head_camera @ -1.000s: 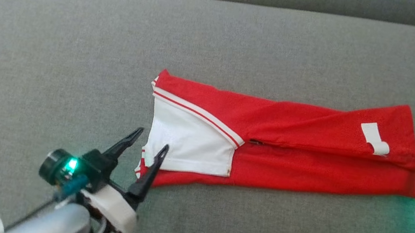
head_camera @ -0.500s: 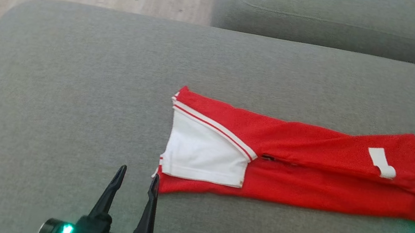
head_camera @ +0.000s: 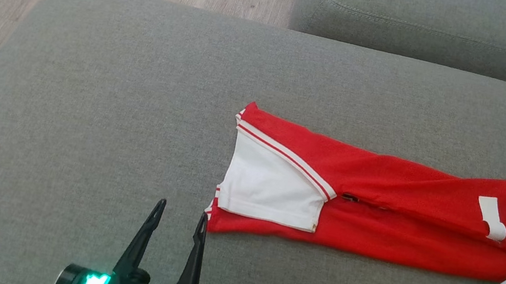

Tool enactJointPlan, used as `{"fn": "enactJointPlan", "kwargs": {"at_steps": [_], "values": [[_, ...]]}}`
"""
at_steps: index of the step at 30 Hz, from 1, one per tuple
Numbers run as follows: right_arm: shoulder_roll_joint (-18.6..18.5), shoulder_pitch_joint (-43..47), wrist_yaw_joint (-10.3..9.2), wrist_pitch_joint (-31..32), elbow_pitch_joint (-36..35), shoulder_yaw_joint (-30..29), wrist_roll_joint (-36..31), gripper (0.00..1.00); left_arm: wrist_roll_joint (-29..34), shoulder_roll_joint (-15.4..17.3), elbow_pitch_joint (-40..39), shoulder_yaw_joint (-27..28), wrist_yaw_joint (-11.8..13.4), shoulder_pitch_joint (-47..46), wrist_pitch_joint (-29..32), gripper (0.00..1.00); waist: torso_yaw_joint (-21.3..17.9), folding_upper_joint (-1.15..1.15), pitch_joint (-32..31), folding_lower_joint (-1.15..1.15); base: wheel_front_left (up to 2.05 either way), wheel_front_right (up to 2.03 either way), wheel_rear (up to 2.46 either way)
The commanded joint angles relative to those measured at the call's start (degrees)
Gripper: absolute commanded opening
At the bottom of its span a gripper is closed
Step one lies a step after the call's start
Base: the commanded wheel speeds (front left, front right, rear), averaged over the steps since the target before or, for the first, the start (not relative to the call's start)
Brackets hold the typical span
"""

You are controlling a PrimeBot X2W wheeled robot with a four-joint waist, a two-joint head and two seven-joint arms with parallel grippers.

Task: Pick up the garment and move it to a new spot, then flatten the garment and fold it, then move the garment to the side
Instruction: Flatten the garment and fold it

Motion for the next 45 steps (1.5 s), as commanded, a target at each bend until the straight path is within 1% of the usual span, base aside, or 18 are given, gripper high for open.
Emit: {"fn": "enactJointPlan", "kwargs": {"at_steps": [1, 2, 3, 4, 6, 9, 12, 16, 18, 19, 22, 26, 30, 33, 37, 38, 41, 45], "values": [[-0.4, -0.3, 0.37, 0.9, -0.9, 0.9, -0.4, 0.45, 0.8, -0.5, -1.9, 2.3, -0.2, -0.9, -0.5, 1.0, -0.1, 0.0, 0.1, 0.0, 0.0, 0.0, 0.0], [-0.2, -0.2, 0.37, 1.7, -0.8, 0.6, -0.4, 0.28, 1.1, -0.7, -1.8, 2.6, -0.3, -0.7, -0.5, 1.0, -0.2, 0.0, 0.2, 0.0, 0.0, 0.0, 0.0], [0.1, -0.2, 0.37, 2.5, -0.7, 0.4, -0.3, 0.04, 1.4, -0.9, -1.8, 2.9, -0.4, -0.5, -0.5, 1.0, -0.4, 0.0, 0.2, 0.0, 0.0, 0.0, 0.0], [0.4, -0.1, 0.37, 3.2, -0.7, 0.4, -0.2, 0.0, 1.6, -1.1, -1.7, 3.3, -0.6, -0.3, -0.5, 1.0, -0.5, 0.0, 0.2, 0.0, 0.0, 0.0, 0.0], [0.9, -0.2, 0.37, 4.0, -0.9, 0.6, 0.2, 0.0, 2.1, -1.5, -1.7, 3.9, -1.0, -0.2, -0.5, 1.0, -0.9, 0.0, 0.2, 0.0, 0.0, 0.0, 0.0], [0.6, 0.1, 0.37, 3.2, -2.7, 0.8, 0.8, 0.0, 2.7, -2.0, -1.4, 4.7, -1.6, 0.1, -0.5, 1.0, -1.8, 0.0, 0.0, 0.0, 0.0, 0.0, 0.0], [-1.9, 0.8, 0.37, 1.7, -4.7, 0.5, 1.6, 0.0, 3.4, -2.6, -1.2, 5.6, -2.7, 0.5, -0.5, 1.0, -2.8, 0.0, 0.0, 0.0, 0.0, 0.0, 0.0], [-5.1, 1.6, 0.37, 1.3, -6.4, -0.4, 2.8, 0.0, 4.1, -3.0, -0.9, 6.4, -3.5, 0.8, -0.5, 1.0, -3.5, 0.0, 0.0, 0.0, 0.0, 0.0, 0.0], [-5.7, 1.8, 0.37, 1.6, -8.2, -0.7, 3.9, 0.0, 4.3, -3.2, -0.8, 6.9, -4.0, 0.9, -0.5, 1.0, -3.9, 0.0, 0.0, 0.0, 0.0, 0.0, 0.0], [-5.4, 1.9, 0.37, 2.1, -9.7, -0.6, 4.8, 0.0, 4.4, -3.4, -0.7, 7.0, -4.2, 1.0, -0.5, 1.0, -4.0, 0.0, 0.0, 0.0, 0.0, 0.0, 0.0], [-3.8, 2.6, 0.37, 3.3, -17.6, 1.2, 7.6, 0.0, 4.9, -3.6, -0.4, 7.5, -4.8, 1.2, -0.5, 1.0, -4.3, 0.0, -0.2, 0.0, 0.0, 0.0, 0.0], [-1.5, 4.8, 0.37, 5.1, -31.6, 4.9, 10.4, 0.0, 5.2, -3.8, 0.0, 8.0, -5.6, 1.7, -0.5, 1.0, -4.4, 0.0, -0.8, 0.0, 0.0, 0.0, 0.0], [1.6, 7.4, 0.37, 8.0, -44.3, 8.5, 10.4, 0.0, 5.6, -4.0, 0.6, 8.2, -6.4, 1.5, -0.5, 1.0, -3.6, 0.0, -1.2, 0.0, 0.0, 0.0, 0.0], [4.7, 9.1, 0.37, 11.0, -51.7, 11.5, 9.4, 0.0, 5.9, -4.2, 0.9, 8.2, -7.0, 1.2, -0.5, 1.0, -2.2, 0.0, -1.3, 0.0, 0.0, 0.0, 0.0], [9.4, 10.7, 0.37, 14.9, -57.9, 15.2, 7.9, 0.0, 6.2, -4.5, 1.4, 8.3, -7.7, 1.1, -0.5, 1.0, -0.2, 0.0, -1.2, 0.0, 0.0, 0.0, 0.0], [9.4, 10.7, 0.37, 14.9, -57.9, 15.2, 7.9, 0.0, 6.2, -4.5, 1.4, 8.3, -7.7, 1.1, -0.5, 1.0, -0.2, 0.0, -1.2, 0.0, 0.0, 0.0, 0.0], [12.0, 11.8, 0.37, 17.7, -60.5, 18.7, 6.9, 0.0, 6.5, -4.7, 1.8, 8.4, -8.2, 0.8, -0.5, 1.0, 1.2, 0.0, -1.1, 0.0, 0.0, 0.0, 0.0], [13.9, 13.4, 0.37, 19.9, -61.4, 22.4, 5.8, 0.0, 6.7, -5.0, 2.1, 8.6, -8.6, 0.5, -0.5, 1.0, 2.8, 0.0, -0.7, 0.0, 0.0, 0.0, 0.0]]}}
